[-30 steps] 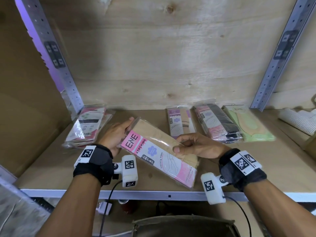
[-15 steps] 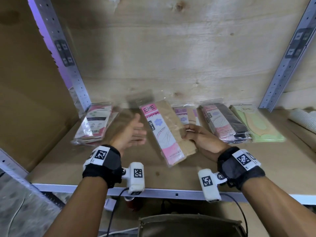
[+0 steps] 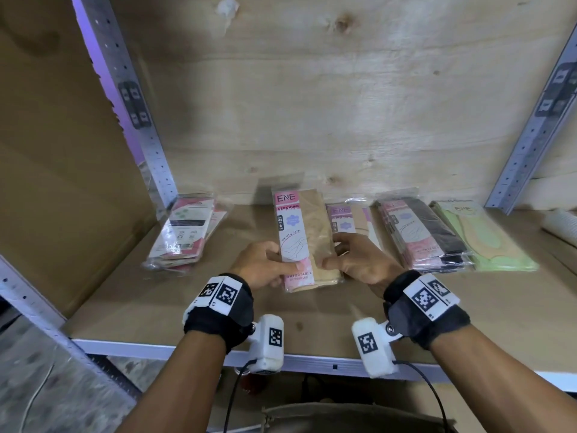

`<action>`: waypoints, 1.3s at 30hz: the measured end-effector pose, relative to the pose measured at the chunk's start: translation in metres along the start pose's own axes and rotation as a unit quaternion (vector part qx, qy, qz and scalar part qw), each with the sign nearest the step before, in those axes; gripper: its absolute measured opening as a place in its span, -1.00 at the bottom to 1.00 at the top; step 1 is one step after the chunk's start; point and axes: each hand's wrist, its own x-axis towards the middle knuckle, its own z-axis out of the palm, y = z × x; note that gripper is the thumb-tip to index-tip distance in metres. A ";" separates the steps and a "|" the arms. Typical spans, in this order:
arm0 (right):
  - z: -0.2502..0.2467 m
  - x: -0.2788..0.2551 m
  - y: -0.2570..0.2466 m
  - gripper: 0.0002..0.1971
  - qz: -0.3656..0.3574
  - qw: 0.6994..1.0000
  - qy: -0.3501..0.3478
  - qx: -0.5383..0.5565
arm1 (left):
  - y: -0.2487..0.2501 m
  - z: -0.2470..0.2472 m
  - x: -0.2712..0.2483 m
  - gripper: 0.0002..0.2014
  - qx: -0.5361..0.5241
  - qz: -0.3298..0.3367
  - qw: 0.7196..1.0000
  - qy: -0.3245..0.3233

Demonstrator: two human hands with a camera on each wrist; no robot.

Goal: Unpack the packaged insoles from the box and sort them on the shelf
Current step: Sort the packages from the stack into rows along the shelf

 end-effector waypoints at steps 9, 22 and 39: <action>0.020 0.030 -0.008 -0.39 0.016 0.966 0.041 -0.254 | -0.005 -0.002 0.020 -0.69 0.061 -0.050 0.994 0.076; 0.032 0.052 -0.023 -0.58 0.086 0.935 0.024 -0.342 | -0.007 -0.006 0.037 -0.59 0.096 -0.094 0.985 0.105; 0.039 0.056 -0.025 -0.55 0.082 0.929 0.018 -0.361 | -0.004 -0.007 0.035 -0.66 0.129 -0.095 0.979 0.127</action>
